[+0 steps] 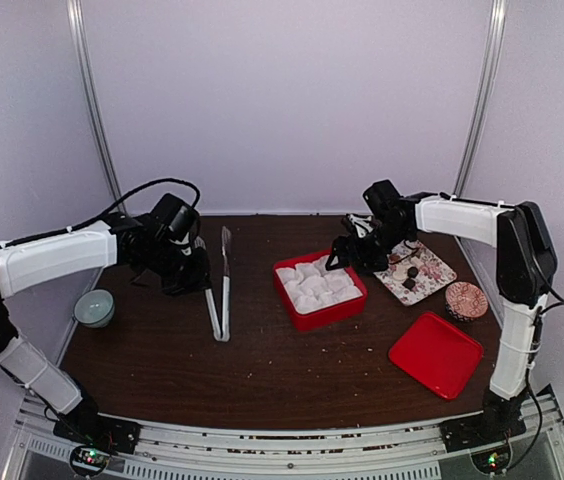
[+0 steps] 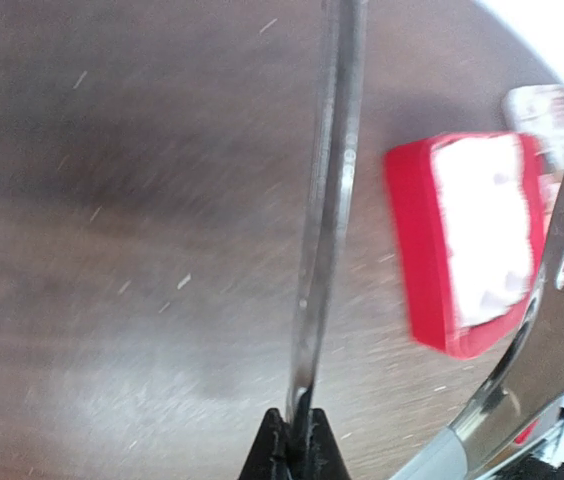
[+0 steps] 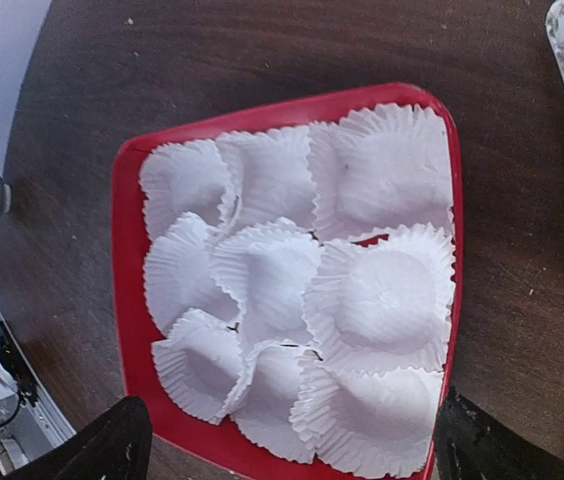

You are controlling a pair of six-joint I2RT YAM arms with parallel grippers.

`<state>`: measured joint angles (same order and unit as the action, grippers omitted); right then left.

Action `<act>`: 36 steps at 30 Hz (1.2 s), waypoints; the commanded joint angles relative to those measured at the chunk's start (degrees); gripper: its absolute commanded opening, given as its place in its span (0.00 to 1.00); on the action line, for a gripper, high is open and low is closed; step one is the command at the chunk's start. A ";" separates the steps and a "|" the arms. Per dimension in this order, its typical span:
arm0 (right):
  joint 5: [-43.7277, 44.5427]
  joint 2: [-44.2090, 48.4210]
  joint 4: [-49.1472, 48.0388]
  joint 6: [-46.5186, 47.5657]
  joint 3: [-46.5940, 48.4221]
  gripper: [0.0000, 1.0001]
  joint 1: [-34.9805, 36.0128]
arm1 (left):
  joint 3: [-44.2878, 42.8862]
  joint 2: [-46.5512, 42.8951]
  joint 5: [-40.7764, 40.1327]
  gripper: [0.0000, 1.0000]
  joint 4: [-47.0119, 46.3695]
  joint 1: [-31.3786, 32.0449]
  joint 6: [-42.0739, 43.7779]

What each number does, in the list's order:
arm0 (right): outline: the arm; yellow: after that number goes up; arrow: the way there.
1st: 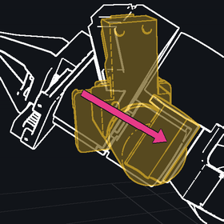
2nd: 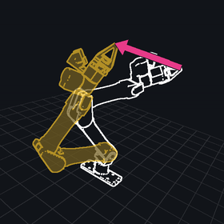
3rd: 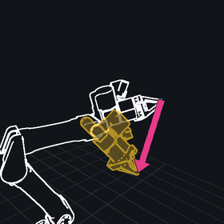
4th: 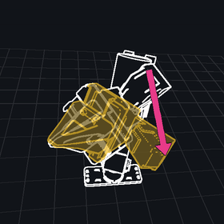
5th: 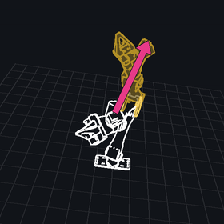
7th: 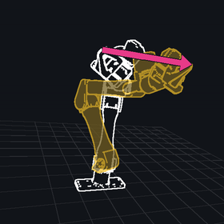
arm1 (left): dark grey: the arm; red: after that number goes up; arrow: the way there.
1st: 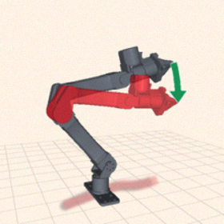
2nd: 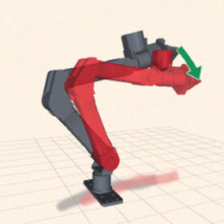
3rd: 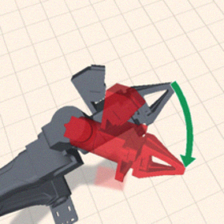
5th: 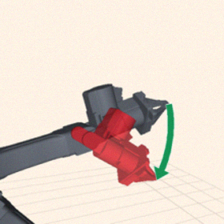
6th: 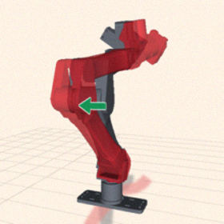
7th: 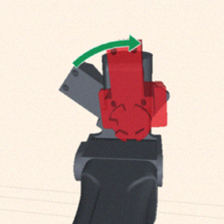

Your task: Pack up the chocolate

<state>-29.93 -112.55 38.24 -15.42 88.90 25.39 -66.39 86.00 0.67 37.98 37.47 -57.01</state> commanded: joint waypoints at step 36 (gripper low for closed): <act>-19.56 18.94 -78.15 -55.07 -18.99 0.75 15.66 | -0.91 5.05 15.15 0.00 -82.35 8.01 -18.64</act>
<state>-52.62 -93.03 -34.89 -68.40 70.11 40.25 -69.25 90.78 15.31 -34.50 44.25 -71.29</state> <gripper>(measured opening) 0.760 0.035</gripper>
